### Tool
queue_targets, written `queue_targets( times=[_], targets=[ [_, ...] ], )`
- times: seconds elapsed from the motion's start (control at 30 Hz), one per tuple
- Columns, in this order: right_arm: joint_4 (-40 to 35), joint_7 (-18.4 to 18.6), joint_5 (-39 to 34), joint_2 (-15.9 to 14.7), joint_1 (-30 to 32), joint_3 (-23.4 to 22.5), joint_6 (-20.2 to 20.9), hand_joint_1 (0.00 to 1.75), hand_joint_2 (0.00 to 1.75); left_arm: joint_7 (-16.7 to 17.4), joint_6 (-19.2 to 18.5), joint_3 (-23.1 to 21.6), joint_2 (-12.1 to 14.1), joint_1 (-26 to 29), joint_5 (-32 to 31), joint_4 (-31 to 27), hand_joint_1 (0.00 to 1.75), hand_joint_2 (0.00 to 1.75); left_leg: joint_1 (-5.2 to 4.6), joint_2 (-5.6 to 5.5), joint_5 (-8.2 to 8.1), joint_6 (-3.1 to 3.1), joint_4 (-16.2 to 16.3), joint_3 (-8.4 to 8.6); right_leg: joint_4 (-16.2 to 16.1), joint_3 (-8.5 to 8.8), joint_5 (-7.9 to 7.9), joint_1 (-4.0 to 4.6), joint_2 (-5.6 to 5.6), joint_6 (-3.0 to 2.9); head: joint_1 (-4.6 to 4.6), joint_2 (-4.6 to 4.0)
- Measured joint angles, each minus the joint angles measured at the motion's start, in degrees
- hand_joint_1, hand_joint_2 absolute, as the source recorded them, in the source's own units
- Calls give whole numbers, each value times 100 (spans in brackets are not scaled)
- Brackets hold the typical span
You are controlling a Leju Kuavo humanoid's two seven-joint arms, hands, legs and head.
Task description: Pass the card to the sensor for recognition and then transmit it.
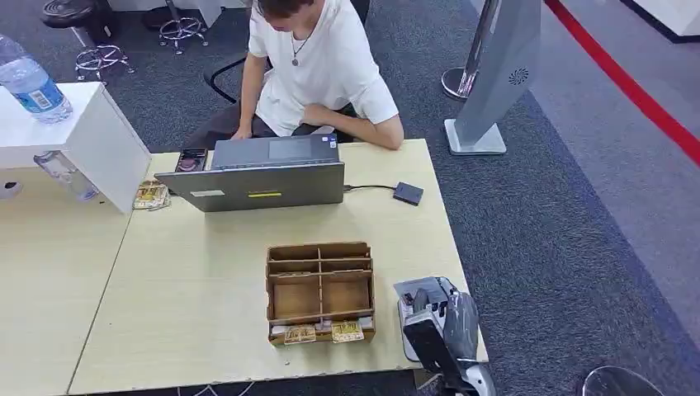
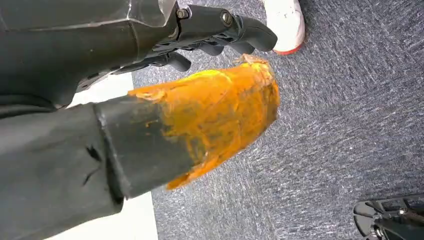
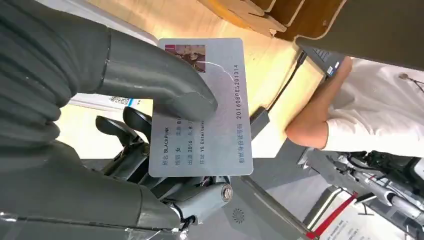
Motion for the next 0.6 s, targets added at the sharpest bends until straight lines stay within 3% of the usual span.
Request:
queue_targets(
  times=[0.6],
  targets=[
    [714, 426, -7, -79, -126, 0, 164, 175, 175, -35, 61, 55, 0, -1, -17, 0, 0, 0, 0, 0, 0, 0, 0, 0, 0, 0, 0, 0, 0, 0, 0, 0]
  ],
)
